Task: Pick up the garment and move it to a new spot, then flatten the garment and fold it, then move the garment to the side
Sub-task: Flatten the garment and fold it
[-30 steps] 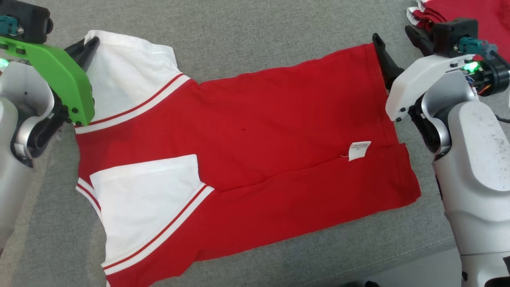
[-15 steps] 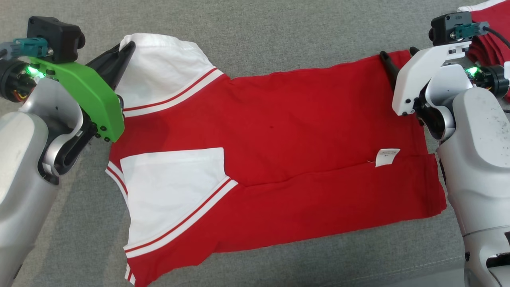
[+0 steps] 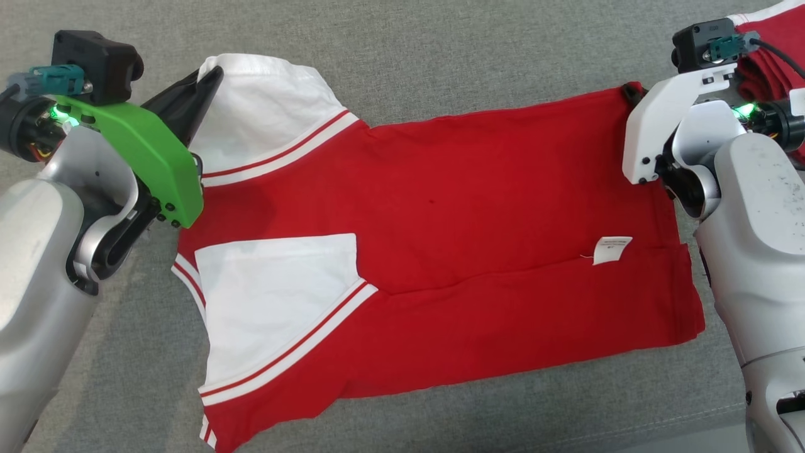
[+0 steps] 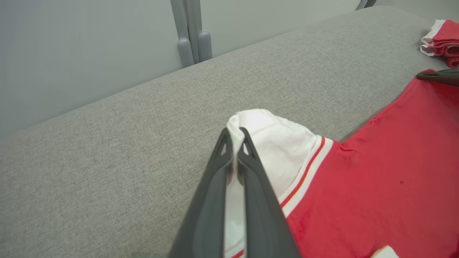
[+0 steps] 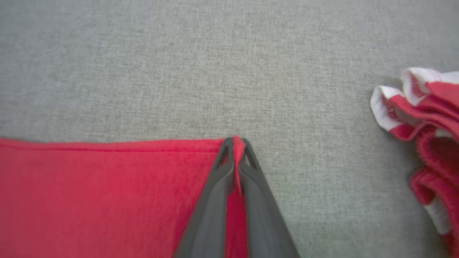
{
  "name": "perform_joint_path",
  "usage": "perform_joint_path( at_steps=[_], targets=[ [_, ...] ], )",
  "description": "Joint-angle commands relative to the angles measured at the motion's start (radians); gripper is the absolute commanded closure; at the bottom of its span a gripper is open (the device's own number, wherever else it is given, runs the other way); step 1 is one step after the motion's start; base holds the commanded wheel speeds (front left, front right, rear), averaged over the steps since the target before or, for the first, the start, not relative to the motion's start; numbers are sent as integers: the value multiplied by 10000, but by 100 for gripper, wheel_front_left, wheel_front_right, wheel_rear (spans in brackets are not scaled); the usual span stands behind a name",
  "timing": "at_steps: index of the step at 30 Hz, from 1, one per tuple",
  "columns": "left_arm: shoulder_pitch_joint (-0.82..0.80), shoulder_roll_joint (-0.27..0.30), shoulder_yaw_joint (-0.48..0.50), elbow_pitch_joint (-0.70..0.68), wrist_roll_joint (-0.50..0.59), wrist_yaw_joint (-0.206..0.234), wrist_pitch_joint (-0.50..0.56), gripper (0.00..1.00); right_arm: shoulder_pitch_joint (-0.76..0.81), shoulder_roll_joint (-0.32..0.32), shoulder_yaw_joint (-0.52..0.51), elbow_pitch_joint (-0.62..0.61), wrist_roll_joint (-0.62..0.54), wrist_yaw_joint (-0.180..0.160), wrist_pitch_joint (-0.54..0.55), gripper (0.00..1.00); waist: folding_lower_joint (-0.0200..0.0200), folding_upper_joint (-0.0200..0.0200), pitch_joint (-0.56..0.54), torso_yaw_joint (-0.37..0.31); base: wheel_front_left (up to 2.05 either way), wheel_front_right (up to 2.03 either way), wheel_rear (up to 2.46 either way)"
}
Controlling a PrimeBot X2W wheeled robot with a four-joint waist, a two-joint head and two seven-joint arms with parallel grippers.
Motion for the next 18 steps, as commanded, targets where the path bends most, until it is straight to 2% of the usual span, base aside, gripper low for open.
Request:
perform_joint_path(
  at_steps=[1, 7, 10, 15, 18],
  targets=[
    [-1, 70, 16, 1, 51, -2, -114, 100, -100, -15, -65, 57, 23, -17, -261, 100, -1, 0, -68, -11, 0, 0, 0],
    [518, 164, 71, -186, -306, -31, -447, 100, 462, -117, 112, -151, 232, -17, -1349, 100, -1, 0, -611, 47, 0, 0, 0],
    [1337, 349, 182, -767, -570, 121, -743, 100, 1172, -317, 376, -683, 550, -17, -1850, 100, -1, 0, -1073, 97, 0, 0, 0],
    [2716, 546, 229, -1815, -763, 598, -1131, 100, 2403, -584, 245, -1680, 983, -17, -2222, 100, -1, 0, -1656, 223, 0, 0, 0],
    [3757, 604, 282, -2507, -916, 1035, -1495, 100, 3355, -591, -2, -2423, 1063, -17, -2351, 100, -1, 0, -2023, 290, 0, 0, 0]
  ],
)
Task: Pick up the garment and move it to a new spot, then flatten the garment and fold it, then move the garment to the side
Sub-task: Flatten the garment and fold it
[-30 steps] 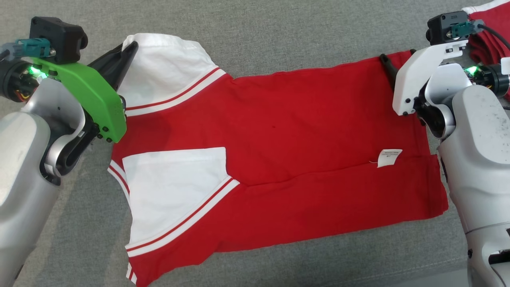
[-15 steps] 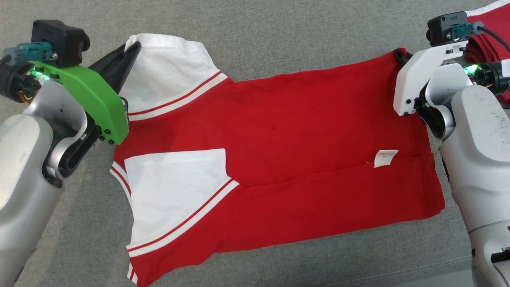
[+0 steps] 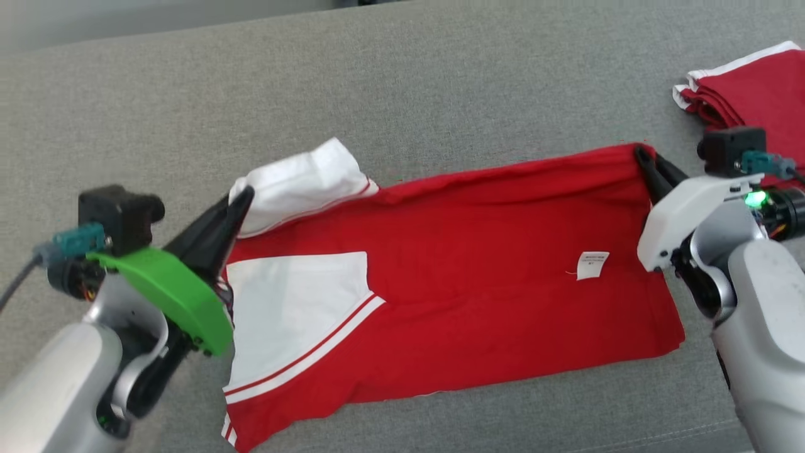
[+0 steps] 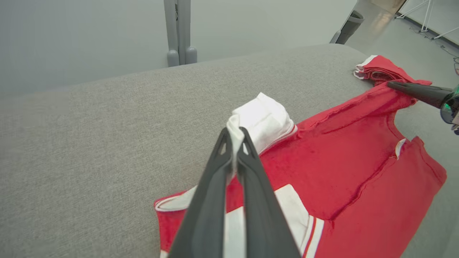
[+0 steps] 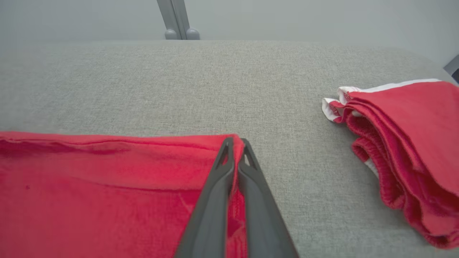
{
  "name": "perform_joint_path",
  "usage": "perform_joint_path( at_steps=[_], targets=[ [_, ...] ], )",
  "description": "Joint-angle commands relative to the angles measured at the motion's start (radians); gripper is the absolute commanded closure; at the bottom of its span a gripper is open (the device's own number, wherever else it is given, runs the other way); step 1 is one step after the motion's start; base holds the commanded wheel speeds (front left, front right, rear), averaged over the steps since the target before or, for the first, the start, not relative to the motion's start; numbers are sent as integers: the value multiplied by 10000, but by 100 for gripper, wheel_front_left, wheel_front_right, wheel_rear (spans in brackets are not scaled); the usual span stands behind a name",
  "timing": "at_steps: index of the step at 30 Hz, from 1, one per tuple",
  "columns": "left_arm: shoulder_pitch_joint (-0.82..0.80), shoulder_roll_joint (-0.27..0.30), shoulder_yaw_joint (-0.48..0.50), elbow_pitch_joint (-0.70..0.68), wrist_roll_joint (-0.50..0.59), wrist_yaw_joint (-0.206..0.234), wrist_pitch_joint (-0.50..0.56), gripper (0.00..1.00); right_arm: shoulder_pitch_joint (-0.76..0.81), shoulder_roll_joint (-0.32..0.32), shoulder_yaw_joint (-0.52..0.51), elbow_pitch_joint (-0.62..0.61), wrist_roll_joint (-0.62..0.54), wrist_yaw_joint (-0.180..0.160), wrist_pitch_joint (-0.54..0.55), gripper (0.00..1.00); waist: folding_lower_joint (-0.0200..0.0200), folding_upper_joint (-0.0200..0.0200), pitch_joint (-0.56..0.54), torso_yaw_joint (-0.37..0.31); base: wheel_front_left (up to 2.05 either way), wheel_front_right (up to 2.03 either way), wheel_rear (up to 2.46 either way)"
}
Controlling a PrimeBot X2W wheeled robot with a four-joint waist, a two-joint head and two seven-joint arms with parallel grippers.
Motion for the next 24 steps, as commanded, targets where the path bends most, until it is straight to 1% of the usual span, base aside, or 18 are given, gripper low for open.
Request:
perform_joint_path(
  at_steps=[1, 4, 9, 11, 13, 14, 16, 17, 18, 19, 21, 22, 24],
  targets=[
    [556, 78, 9, -236, -124, 189, -150, 100, 544, 10, -144, -284, 54, -17, -55, 100, 1, 0, -528, 162, 0, 0, 0],
    [1544, 60, 10, -670, -324, 553, -445, 100, 1517, 171, -472, -1005, 61, -17, -27, 100, 1, 0, -867, 255, 0, 0, 0],
    [2872, -83, -114, -940, -666, 949, -803, 100, 2893, 557, -873, -1939, -251, -17, 28, 100, 1, 0, -1236, 280, 0, 0, 0],
    [3285, -165, -176, -804, -811, 975, -942, 100, 3402, 772, -1006, -2222, -341, -17, 94, 100, 1, 0, -1345, 271, 0, 0, 0],
    [3546, -264, -228, -573, -893, 906, -1078, 100, 3759, 925, -1072, -2387, -439, -17, 79, 100, 1, 0, -1425, 237, 0, 0, 0],
    [3645, -301, -276, -454, -914, 864, -1129, 100, 3901, 976, -1099, -2422, -489, -17, 65, 98, 1, 0, -1462, 215, 0, 0, 0],
    [3810, -417, -313, -186, -973, 809, -1308, 100, 4163, 1086, -1184, -2478, -654, -17, -10, 70, 1, 0, -1539, 162, 0, 0, 0],
    [3908, -460, -300, -48, -1021, 774, -1418, 82, 4286, 1157, -1222, -2484, -712, -17, -73, 53, 1, 0, -1583, 132, 0, 0, 0],
    [3997, -478, -286, 47, -1034, 772, -1513, 69, 4378, 1221, -1286, -2505, -739, -17, -146, 0, 1, 0, -1614, 110, 0, 0, 0],
    [4121, -518, -232, 179, -1052, 799, -1659, 58, 4482, 1278, -1350, -2527, -770, -17, -217, 0, 1, 0, -1652, 90, 0, 0, 0],
    [4347, -628, -110, 328, -1154, 828, -1959, 3, 4682, 1387, -1531, -2585, -796, -17, -362, 0, 1, 0, -1723, 58, 0, 0, 0],
    [4431, -654, -65, 375, -1210, 849, -2066, 0, 4768, 1429, -1624, -2606, -801, -17, -417, 0, 1, 0, -1759, 48, 0, 0, 0],
    [4653, -710, 48, 445, -1346, 876, -2310, 0, 4964, 1501, -1854, -2634, -914, -17, -541, 0, 1, 0, -1845, 34, 0, 0, 0]
  ],
)
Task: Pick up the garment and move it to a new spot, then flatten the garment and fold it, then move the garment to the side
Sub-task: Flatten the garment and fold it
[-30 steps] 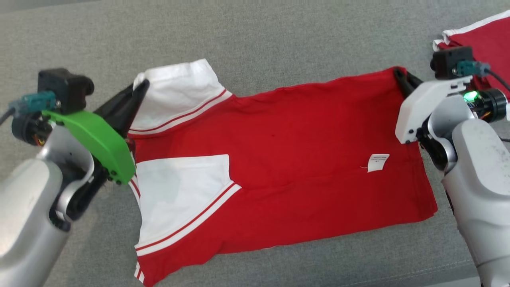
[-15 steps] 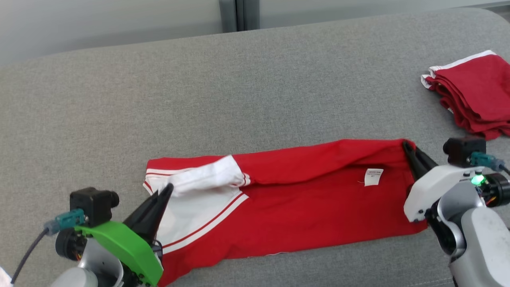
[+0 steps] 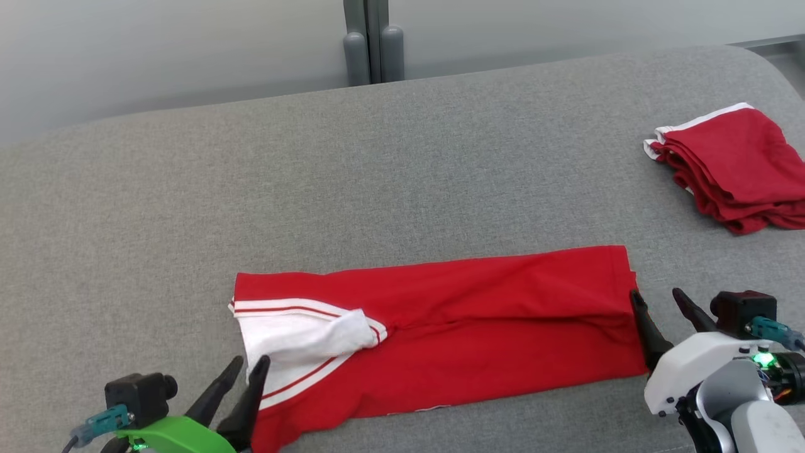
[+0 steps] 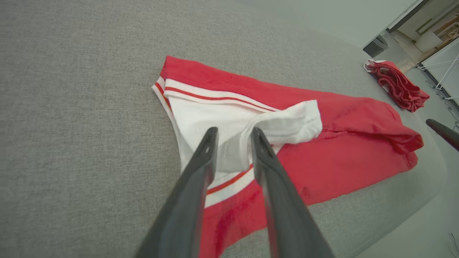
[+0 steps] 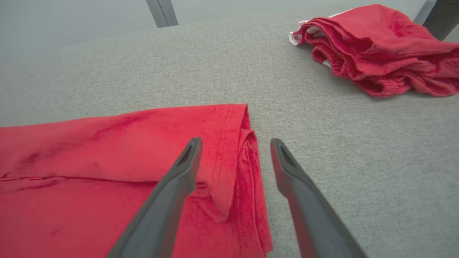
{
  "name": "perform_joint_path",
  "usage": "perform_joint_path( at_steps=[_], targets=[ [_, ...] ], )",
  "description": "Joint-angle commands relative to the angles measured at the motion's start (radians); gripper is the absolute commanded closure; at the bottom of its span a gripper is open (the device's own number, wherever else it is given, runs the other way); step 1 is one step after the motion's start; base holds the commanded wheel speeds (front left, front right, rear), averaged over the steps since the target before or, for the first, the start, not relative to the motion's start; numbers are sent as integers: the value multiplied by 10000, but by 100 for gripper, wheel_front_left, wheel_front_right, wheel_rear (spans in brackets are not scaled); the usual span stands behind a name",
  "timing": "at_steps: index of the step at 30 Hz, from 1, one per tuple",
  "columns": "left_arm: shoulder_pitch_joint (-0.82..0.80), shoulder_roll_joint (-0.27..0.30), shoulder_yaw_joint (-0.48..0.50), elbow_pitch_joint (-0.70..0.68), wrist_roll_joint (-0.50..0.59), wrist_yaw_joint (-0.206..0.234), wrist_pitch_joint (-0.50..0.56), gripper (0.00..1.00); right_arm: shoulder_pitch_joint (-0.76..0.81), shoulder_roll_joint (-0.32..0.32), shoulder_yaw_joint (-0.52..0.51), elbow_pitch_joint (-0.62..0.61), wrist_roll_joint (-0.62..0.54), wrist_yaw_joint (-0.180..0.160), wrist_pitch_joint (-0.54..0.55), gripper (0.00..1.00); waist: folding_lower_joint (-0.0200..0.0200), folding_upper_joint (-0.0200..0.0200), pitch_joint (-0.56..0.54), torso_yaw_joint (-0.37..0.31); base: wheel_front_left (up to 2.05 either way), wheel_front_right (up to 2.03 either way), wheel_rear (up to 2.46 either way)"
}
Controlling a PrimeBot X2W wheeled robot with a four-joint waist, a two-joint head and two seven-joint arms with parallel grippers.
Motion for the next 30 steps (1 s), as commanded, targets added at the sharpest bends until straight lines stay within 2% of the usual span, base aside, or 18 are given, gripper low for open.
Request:
perform_joint_path(
  at_steps=[1, 8, 14, 21, 30],
  targets=[
    [262, -46, 90, 33, -127, 59, -173, 0, 222, 25, -205, -63, -177, -17, -152, 0, 1, 0, -117, -31, 0, 0, 0],
    [681, -237, 458, -87, -27, 342, -1043, 0, 407, 230, -786, -97, -437, -17, -395, 0, 1, 0, -340, 49, 0, 0, 0],
    [358, -496, 535, 136, 503, 745, -1521, 0, 82, 288, -598, 160, -705, -17, -528, 0, 1, 0, -371, 152, 0, 0, 0],
    [-150, -1185, 525, 433, 807, 951, -1762, 0, -360, 131, -316, 1244, -1514, -17, -870, 0, 1, 0, -200, 346, 0, 0, 0],
    [-549, -1377, 444, 701, 1210, 1034, -1850, 0, -987, 91, -509, 3159, -2060, -17, -1373, 0, 1, 0, 47, 520, 0, 0, 0]
  ],
)
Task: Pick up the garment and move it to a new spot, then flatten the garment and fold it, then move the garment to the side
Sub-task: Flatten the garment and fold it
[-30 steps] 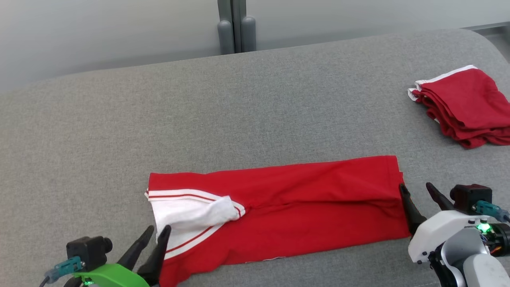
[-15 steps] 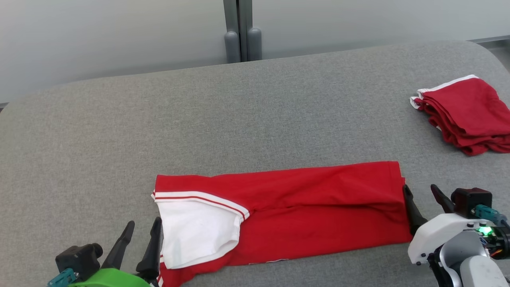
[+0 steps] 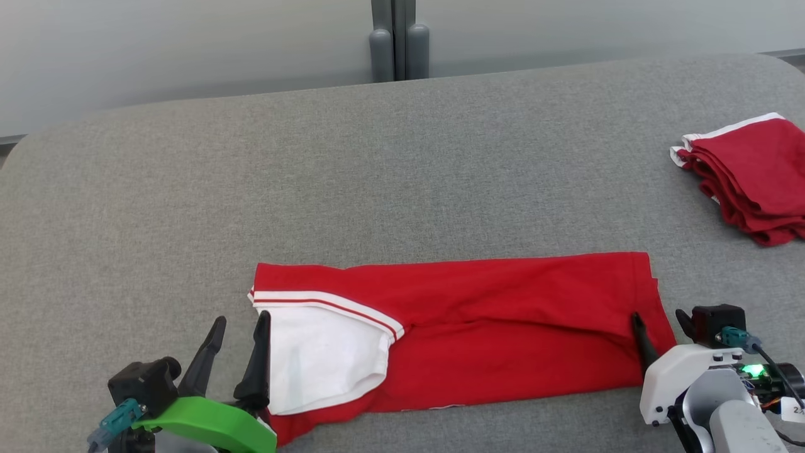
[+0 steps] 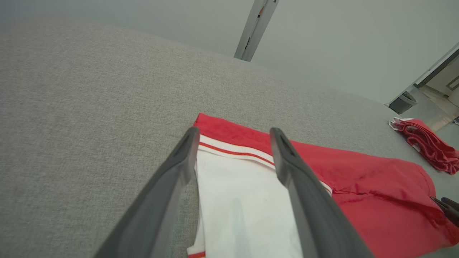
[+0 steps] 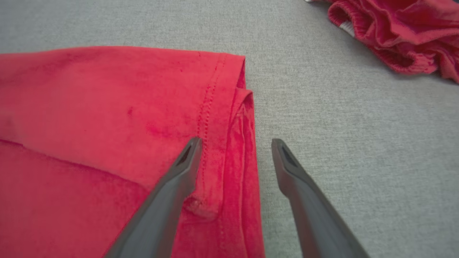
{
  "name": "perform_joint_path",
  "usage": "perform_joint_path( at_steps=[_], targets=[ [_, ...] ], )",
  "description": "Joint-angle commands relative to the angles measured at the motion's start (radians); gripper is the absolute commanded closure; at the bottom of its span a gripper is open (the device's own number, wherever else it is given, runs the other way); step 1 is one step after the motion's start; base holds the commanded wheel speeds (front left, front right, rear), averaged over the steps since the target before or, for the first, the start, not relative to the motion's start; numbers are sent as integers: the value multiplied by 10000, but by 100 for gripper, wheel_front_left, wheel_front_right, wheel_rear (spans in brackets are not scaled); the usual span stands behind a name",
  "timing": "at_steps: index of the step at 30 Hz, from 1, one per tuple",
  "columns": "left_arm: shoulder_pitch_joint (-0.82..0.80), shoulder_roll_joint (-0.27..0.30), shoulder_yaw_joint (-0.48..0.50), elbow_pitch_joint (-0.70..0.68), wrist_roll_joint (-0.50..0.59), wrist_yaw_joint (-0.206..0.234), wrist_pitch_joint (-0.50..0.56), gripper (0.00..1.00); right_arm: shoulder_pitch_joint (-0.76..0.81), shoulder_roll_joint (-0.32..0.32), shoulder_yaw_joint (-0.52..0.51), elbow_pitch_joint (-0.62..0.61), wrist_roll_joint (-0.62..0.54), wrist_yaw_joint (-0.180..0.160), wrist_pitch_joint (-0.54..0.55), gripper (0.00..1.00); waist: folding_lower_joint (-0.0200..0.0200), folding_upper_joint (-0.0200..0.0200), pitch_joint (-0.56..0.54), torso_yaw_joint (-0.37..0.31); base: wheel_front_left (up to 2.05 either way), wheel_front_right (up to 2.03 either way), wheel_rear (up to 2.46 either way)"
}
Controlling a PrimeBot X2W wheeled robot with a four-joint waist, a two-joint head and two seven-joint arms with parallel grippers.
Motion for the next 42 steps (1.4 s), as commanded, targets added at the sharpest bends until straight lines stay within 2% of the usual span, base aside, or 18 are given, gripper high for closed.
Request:
perform_joint_path(
  at_steps=[1, 8, 9, 10, 11, 14, 21, 24, 32, 34, 38, 42],
  targets=[
    [-164, -5, 32, 45, 93, 37, -50, 0, -112, -41, -76, 253, -78, -15, -146, 0, 1, 0, 41, 50, 0, 0, 0],
    [-253, -200, 110, 65, 180, 78, -127, 0, -381, 127, -7, 1548, -121, -14, -639, 0, 1, 0, 85, 97, 0, 0, 0],
    [-277, -229, 125, 61, 194, 78, -139, 0, -420, 149, 43, 1673, -101, -12, -700, 31, 1, 0, 88, 87, 0, 0, 0],
    [-307, -269, 149, 59, 208, 78, -132, 0, -480, 177, 129, 1815, -91, -9, -792, 56, 1, 0, 93, 70, 0, 0, 0],
    [-323, -285, 164, 61, 232, 73, -131, 0, -525, 194, 197, 1918, -96, -8, -861, 72, 1, 0, 97, 51, 0, 0, 0],
    [-366, -359, 195, 87, 296, 31, -141, 0, -731, 230, 364, 2229, -65, -8, -1131, 100, 1, 0, 114, -30, 0, 0, 0],
    [-543, -511, 215, 154, 528, -51, -187, 0, -1294, 161, -60, 2607, 46, -20, -1618, 100, 1, 0, 113, -265, 0, 0, 0],
    [-635, -587, 114, 228, 640, -122, -191, 0, -1412, -104, -466, 2599, 108, -20, -1687, 100, 1, 0, 93, -370, 0, 0, 0],
    [-879, -794, -79, 467, 738, -249, -199, 0, -1211, -777, -1631, 1918, 371, -18, -1325, 100, 1, 0, 85, -638, 0, 0, 0],
    [-876, -800, -100, 538, 750, -278, -203, 0, -1230, -585, -1848, 1704, 777, -17, -1130, 100, 1, 0, 91, -698, 0, 0, 0],
    [-875, -868, -118, 666, 732, -317, -207, 0, -1190, -336, -1672, 1044, 1622, -15, -645, 100, 1, 0, 60, -774, 0, 0, 0],
    [-966, -923, -172, 765, 722, -381, -194, 0, -994, -17, -767, 201, 2190, -11, -245, 100, 1, 0, -20, -748, 0, 0, 0]
  ],
)
